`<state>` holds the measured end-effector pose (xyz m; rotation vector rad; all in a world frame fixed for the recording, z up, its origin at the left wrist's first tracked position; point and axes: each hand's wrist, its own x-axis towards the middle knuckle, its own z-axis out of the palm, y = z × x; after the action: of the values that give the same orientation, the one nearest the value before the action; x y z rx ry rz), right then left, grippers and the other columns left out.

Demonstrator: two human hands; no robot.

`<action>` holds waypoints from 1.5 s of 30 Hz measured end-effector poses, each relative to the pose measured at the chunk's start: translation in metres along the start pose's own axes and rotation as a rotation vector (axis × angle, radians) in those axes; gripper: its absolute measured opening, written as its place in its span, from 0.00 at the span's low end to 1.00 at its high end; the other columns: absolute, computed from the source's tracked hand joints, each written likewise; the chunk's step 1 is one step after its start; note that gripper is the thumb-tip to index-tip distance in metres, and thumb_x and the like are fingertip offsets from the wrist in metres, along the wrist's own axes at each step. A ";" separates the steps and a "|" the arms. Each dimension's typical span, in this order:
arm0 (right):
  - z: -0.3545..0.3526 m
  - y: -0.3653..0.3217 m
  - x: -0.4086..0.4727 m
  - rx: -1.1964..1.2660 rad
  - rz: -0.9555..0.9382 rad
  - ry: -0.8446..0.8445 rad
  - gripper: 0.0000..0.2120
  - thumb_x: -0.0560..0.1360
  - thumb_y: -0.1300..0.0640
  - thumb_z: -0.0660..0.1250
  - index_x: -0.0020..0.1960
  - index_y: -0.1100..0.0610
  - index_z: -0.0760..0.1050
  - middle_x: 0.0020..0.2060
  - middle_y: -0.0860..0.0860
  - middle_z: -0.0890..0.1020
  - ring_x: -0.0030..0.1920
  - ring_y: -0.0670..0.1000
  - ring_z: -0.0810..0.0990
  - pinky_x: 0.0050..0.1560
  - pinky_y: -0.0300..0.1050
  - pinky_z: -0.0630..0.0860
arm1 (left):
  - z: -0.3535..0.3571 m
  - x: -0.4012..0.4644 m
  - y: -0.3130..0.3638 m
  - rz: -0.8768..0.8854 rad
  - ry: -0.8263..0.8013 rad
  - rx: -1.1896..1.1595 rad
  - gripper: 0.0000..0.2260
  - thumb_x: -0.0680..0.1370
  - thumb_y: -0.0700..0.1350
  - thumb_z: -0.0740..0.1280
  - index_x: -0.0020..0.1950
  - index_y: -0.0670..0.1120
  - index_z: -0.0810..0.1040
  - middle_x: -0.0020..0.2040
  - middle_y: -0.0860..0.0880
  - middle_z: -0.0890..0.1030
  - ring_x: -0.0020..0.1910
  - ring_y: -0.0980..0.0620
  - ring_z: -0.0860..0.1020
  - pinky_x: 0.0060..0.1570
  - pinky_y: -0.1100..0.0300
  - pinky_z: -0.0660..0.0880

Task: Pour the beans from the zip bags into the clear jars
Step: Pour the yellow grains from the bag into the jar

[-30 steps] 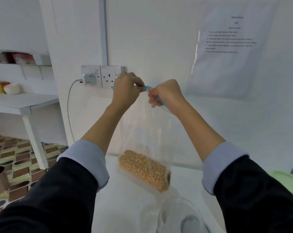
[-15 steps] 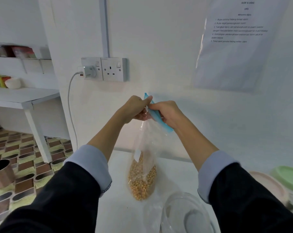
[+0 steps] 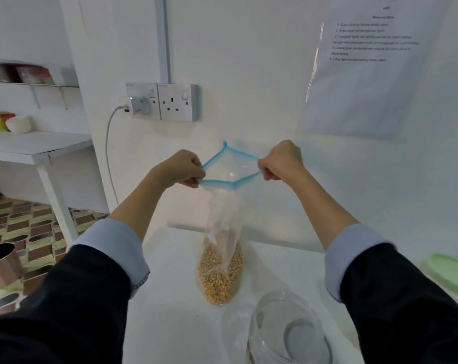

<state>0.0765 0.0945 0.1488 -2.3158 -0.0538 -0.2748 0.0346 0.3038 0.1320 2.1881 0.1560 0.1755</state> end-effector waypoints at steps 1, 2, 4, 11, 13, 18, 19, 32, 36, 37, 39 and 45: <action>-0.006 0.005 0.002 -0.098 -0.004 0.048 0.03 0.66 0.62 0.71 0.36 0.61 0.78 0.15 0.49 0.75 0.23 0.47 0.77 0.34 0.41 0.79 | -0.007 0.000 -0.008 -0.011 0.050 0.076 0.07 0.74 0.32 0.65 0.38 0.40 0.73 0.37 0.42 0.75 0.30 0.50 0.75 0.26 0.64 0.78; -0.012 0.009 0.003 -0.154 -0.002 0.067 0.04 0.66 0.60 0.70 0.38 0.61 0.79 0.17 0.49 0.76 0.25 0.47 0.78 0.36 0.41 0.78 | -0.013 -0.001 -0.016 -0.026 0.095 0.150 0.06 0.74 0.33 0.66 0.38 0.40 0.73 0.37 0.42 0.75 0.31 0.50 0.74 0.25 0.63 0.77; -0.018 0.018 0.004 -0.178 -0.001 0.031 0.05 0.68 0.58 0.70 0.39 0.60 0.79 0.26 0.50 0.82 0.29 0.48 0.82 0.41 0.42 0.79 | -0.022 -0.004 -0.028 -0.045 0.159 0.247 0.04 0.74 0.38 0.68 0.42 0.39 0.75 0.39 0.43 0.75 0.33 0.51 0.73 0.28 0.62 0.73; -0.018 0.007 0.006 -0.200 -0.238 -0.027 0.09 0.68 0.65 0.71 0.36 0.53 0.74 0.38 0.51 0.79 0.44 0.53 0.78 0.44 0.44 0.74 | -0.026 -0.009 -0.016 0.016 0.198 0.138 0.04 0.73 0.36 0.67 0.38 0.39 0.78 0.31 0.44 0.78 0.25 0.52 0.75 0.21 0.68 0.71; -0.012 -0.007 0.005 -0.151 -0.371 -0.055 0.11 0.69 0.67 0.67 0.35 0.52 0.73 0.42 0.51 0.80 0.47 0.53 0.78 0.50 0.46 0.76 | -0.024 -0.009 -0.003 0.058 0.220 0.079 0.05 0.73 0.36 0.67 0.36 0.39 0.77 0.30 0.44 0.78 0.22 0.54 0.75 0.20 0.69 0.70; 0.013 -0.054 -0.004 -0.360 -0.386 -0.170 0.27 0.80 0.38 0.51 0.50 0.58 0.78 0.47 0.52 0.79 0.47 0.53 0.75 0.49 0.47 0.70 | -0.008 -0.007 0.022 0.143 0.293 0.116 0.06 0.72 0.37 0.68 0.35 0.40 0.76 0.30 0.45 0.77 0.23 0.53 0.73 0.24 0.66 0.73; 0.017 -0.063 -0.003 -0.392 -0.343 -0.181 0.32 0.80 0.35 0.45 0.50 0.59 0.78 0.46 0.53 0.78 0.46 0.54 0.74 0.49 0.47 0.68 | -0.005 -0.008 0.024 0.150 0.290 0.121 0.05 0.72 0.37 0.68 0.36 0.40 0.76 0.30 0.45 0.77 0.24 0.52 0.73 0.26 0.65 0.73; 0.044 -0.082 0.003 -0.436 -0.106 -0.320 0.10 0.75 0.62 0.63 0.35 0.61 0.72 0.34 0.55 0.79 0.31 0.51 0.76 0.34 0.44 0.73 | 0.030 -0.035 0.015 0.411 0.046 0.003 0.11 0.78 0.42 0.63 0.36 0.43 0.77 0.29 0.47 0.77 0.23 0.55 0.74 0.25 0.65 0.72; 0.037 -0.079 0.006 -0.361 -0.204 -0.094 0.11 0.74 0.64 0.63 0.34 0.57 0.67 0.32 0.52 0.78 0.33 0.52 0.77 0.31 0.40 0.68 | 0.035 -0.025 -0.016 0.301 0.173 -0.293 0.19 0.81 0.51 0.59 0.39 0.41 0.78 0.30 0.46 0.78 0.26 0.52 0.75 0.26 0.64 0.72; 0.033 -0.078 0.007 -0.319 -0.209 -0.075 0.10 0.74 0.63 0.62 0.34 0.57 0.66 0.30 0.51 0.78 0.33 0.52 0.77 0.30 0.39 0.67 | 0.035 -0.019 -0.032 0.223 0.244 -0.376 0.18 0.82 0.51 0.59 0.39 0.41 0.78 0.30 0.46 0.77 0.27 0.51 0.75 0.26 0.64 0.72; 0.026 -0.082 0.007 -0.223 -0.196 -0.051 0.08 0.73 0.63 0.61 0.35 0.58 0.69 0.17 0.48 0.75 0.29 0.51 0.76 0.28 0.38 0.65 | 0.039 -0.006 -0.068 0.037 0.325 -0.454 0.16 0.82 0.49 0.58 0.40 0.42 0.76 0.34 0.46 0.78 0.32 0.49 0.75 0.29 0.62 0.71; 0.019 -0.110 0.008 0.100 -0.212 -0.053 0.06 0.69 0.64 0.67 0.35 0.59 0.72 0.31 0.55 0.83 0.28 0.54 0.77 0.35 0.44 0.72 | 0.072 -0.004 -0.146 -0.332 0.102 -0.619 0.22 0.81 0.57 0.55 0.61 0.39 0.71 0.57 0.43 0.75 0.55 0.44 0.74 0.54 0.50 0.72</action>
<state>0.0739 0.1831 0.2162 -2.2195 -0.3330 -0.3105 0.0367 0.3307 -0.0282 1.5133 0.4551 0.1254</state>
